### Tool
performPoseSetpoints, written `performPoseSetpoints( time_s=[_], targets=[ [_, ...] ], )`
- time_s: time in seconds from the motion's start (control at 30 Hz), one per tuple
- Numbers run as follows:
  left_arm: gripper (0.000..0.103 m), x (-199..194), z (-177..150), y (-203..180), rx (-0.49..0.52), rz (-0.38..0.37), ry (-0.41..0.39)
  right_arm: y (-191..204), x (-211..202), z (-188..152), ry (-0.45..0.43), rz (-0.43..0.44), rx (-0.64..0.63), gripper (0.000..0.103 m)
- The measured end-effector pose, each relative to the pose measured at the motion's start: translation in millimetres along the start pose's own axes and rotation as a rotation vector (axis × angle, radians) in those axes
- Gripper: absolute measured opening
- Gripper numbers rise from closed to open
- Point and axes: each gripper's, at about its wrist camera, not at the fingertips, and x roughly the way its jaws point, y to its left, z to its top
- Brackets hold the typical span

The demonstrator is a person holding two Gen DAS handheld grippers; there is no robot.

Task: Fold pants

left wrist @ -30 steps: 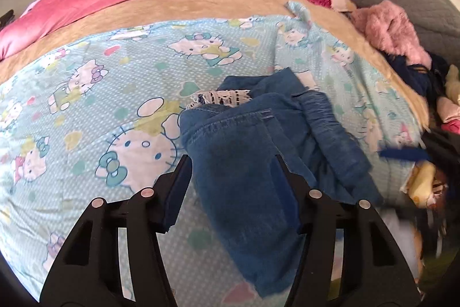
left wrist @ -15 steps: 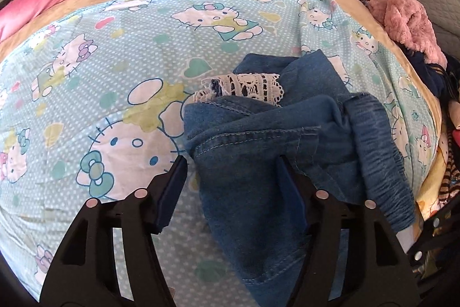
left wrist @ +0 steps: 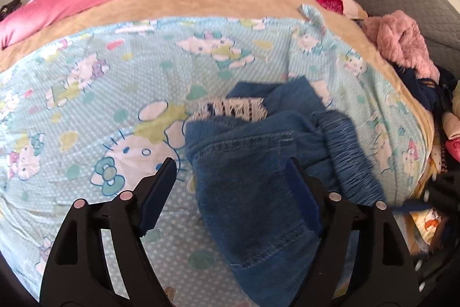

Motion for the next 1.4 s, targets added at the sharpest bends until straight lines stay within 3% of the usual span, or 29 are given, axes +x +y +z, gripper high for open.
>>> performPoseSetpoints(
  time_s=[0.1, 0.13, 0.37, 0.43, 0.47, 1.17, 1.4],
  targets=[
    [0.078, -11.1, 2.8, -4.9, 0.008, 0.012, -0.033, -15.5, -8.8, 5.0, -0.03, -0.056, 0.068, 0.053],
    [0.079, -15.5, 3.3, -6.8, 0.011, 0.018, -0.045, -22.7, -10.5, 4.3, -0.034, -0.082, 0.081, 0.059],
    [0.087, -24.0, -0.7, -14.1, 0.029, 0.043, -0.07, -42.4, -6.8, 10.4, -0.07, -0.149, 0.171, 0.06],
    [0.087, -23.4, -3.0, -13.2, 0.021, 0.039, -0.066, -43.1, -5.1, 10.9, -0.076, -0.162, 0.191, 0.072],
    [0.087, -23.1, -4.3, -12.3, 0.018, 0.04, -0.064, -43.8, -4.2, 11.7, -0.077, -0.166, 0.195, 0.072],
    [0.088, -1.0, -28.4, 10.0, -0.044, 0.036, -0.007, -53.7, 25.8, 22.8, -0.04, -0.246, 0.238, 0.072],
    [0.088, 5.5, -33.2, 7.2, -0.04, 0.032, 0.008, -70.0, 27.1, 19.1, -0.042, -0.249, 0.32, 0.072]
  ],
)
